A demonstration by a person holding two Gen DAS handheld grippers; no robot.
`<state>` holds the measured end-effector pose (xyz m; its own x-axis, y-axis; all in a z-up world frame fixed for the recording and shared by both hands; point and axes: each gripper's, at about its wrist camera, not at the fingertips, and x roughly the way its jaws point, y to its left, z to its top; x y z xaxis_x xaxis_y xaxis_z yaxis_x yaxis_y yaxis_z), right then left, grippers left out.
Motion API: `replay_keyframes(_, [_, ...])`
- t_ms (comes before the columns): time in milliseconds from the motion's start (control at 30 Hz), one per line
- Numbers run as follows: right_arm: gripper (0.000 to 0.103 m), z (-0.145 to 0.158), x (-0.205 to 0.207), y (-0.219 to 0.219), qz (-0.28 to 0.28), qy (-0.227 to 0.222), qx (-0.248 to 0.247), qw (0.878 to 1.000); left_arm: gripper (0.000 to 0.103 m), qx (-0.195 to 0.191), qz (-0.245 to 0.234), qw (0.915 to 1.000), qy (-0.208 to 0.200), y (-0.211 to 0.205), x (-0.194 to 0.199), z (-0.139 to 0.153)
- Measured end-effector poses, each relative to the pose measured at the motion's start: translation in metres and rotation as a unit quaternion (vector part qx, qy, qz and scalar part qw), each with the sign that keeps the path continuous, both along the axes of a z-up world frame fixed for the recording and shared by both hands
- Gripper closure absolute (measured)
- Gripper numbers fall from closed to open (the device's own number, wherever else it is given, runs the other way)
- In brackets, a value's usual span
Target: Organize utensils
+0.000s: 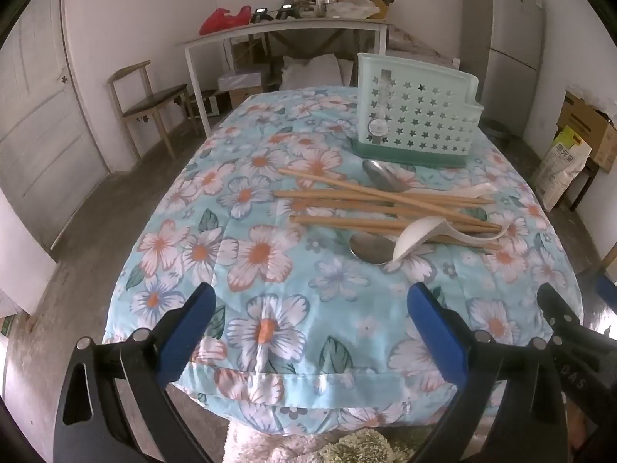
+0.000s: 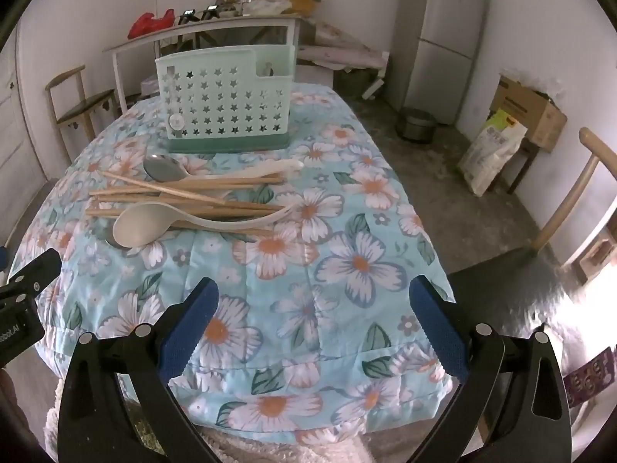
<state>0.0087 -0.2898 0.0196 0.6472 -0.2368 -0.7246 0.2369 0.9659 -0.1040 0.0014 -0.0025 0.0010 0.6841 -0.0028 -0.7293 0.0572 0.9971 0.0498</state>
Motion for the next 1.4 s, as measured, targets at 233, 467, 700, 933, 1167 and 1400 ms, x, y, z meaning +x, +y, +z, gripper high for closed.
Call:
replay_keyframes(233, [0.008,0.001,0.0,-0.002,0.0,-0.001,0.0,1.0,0.006,0.001,0.007,1.0,0.006,-0.011,0.006,-0.004])
replay_keyframes(467, [0.008,-0.001,-0.002,0.001,0.0,-0.002,0.0,1.0,0.006,0.001,0.01,0.9999,0.006,-0.009,0.005,-0.001])
replay_keyframes(700, [0.008,0.001,-0.001,0.001,-0.001,-0.002,0.0,1.0,0.006,0.003,0.01,0.9999,0.008,-0.007,0.005,-0.001])
replay_keyframes(933, [0.008,0.0,-0.002,0.002,0.0,-0.003,-0.001,1.0,0.006,0.002,0.008,0.9999,0.009,-0.005,0.005,-0.002])
replay_keyframes(1167, [0.008,0.0,-0.002,0.001,-0.001,-0.004,-0.001,1.0,0.006,0.001,0.008,0.9999,0.009,-0.004,0.007,-0.001])
replay_keyframes(1400, [0.008,0.002,-0.001,0.001,-0.001,-0.004,-0.003,1.0,0.006,-0.005,0.007,0.9999,0.007,0.002,0.005,-0.002])
